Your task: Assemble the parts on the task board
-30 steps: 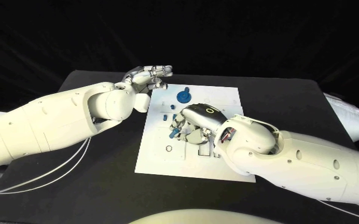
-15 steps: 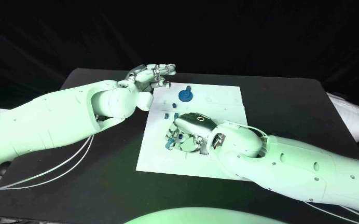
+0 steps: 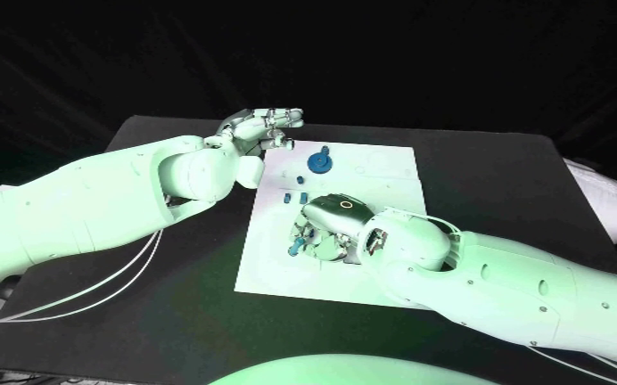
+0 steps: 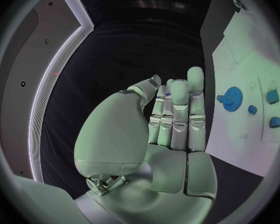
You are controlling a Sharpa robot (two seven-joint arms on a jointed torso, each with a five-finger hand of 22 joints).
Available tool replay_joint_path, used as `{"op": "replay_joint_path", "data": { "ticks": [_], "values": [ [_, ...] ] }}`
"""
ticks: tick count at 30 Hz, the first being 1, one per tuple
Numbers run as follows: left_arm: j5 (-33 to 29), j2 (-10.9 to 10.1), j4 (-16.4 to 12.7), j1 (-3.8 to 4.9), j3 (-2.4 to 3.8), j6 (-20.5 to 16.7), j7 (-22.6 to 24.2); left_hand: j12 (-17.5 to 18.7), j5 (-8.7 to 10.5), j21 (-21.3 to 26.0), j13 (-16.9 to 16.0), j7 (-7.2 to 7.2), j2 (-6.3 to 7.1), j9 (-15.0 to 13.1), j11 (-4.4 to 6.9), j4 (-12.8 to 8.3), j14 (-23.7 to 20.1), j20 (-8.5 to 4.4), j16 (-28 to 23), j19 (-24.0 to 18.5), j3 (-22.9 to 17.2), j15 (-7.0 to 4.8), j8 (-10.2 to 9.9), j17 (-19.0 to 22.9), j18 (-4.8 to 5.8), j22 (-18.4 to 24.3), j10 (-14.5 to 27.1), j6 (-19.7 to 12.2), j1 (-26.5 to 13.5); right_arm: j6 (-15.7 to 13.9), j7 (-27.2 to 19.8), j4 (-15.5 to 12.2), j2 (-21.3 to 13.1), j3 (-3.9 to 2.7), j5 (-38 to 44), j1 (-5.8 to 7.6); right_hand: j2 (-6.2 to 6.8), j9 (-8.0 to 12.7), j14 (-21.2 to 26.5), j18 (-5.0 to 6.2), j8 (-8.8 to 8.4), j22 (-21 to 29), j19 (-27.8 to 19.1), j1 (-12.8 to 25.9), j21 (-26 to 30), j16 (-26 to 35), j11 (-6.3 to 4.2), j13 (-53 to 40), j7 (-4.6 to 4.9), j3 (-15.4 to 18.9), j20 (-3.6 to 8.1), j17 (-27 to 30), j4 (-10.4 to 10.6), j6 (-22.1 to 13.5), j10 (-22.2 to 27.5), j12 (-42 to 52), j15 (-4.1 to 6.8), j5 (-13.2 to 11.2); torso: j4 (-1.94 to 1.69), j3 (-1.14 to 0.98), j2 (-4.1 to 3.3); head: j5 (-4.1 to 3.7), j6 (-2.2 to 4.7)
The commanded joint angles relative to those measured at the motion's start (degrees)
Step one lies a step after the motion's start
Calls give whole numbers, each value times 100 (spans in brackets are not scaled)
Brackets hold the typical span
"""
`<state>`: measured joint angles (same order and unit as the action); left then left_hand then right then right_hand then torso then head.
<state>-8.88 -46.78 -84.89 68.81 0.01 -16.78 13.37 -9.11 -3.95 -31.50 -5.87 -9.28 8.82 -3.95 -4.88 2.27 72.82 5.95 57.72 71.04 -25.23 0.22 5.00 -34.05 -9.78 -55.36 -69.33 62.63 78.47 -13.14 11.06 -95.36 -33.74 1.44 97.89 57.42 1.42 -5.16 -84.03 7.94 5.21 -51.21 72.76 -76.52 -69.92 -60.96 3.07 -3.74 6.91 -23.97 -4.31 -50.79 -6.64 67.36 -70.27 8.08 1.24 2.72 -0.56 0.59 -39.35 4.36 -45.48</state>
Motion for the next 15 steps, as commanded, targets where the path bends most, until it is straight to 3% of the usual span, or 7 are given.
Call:
{"op": "replay_joint_path", "data": {
  "ticks": [1,11,15],
  "values": [
    [24,13,-4,3,4,104,22,-19,-6,38,-7,10,-44,3,6,-9,-44,1,-9,-26,29,-8,13,7,-67,6,36,-26,-14,198,204,-1,12,1,309,-6,-30,-6,-97,-63,-5,-3,-27,51,-9,-11,20,-10,10,-18,-12,-3,29,20,-9,-31,24,37,-3,3,-1,-12,-3],
    [24,12,-5,3,3,99,18,-19,-6,38,-7,10,-44,3,6,-9,-44,1,-9,-26,29,-8,13,7,-67,6,36,-26,-14,640,255,19,79,5,403,-5,4,-8,-79,-53,-20,42,-64,104,13,11,23,-9,6,3,-18,39,53,12,-4,-59,19,28,-3,11,3,-14,-15],
    [24,13,-7,3,3,99,17,-19,-6,38,-7,10,-44,3,6,-9,-44,1,-9,-26,29,-8,13,7,-67,6,36,-26,-14,661,228,46,138,16,403,-5,74,11,-63,-42,-87,112,-120,193,50,9,57,7,39,44,-34,52,94,-82,94,-143,-7,41,-4,10,2,-18,-13]
  ]
}}
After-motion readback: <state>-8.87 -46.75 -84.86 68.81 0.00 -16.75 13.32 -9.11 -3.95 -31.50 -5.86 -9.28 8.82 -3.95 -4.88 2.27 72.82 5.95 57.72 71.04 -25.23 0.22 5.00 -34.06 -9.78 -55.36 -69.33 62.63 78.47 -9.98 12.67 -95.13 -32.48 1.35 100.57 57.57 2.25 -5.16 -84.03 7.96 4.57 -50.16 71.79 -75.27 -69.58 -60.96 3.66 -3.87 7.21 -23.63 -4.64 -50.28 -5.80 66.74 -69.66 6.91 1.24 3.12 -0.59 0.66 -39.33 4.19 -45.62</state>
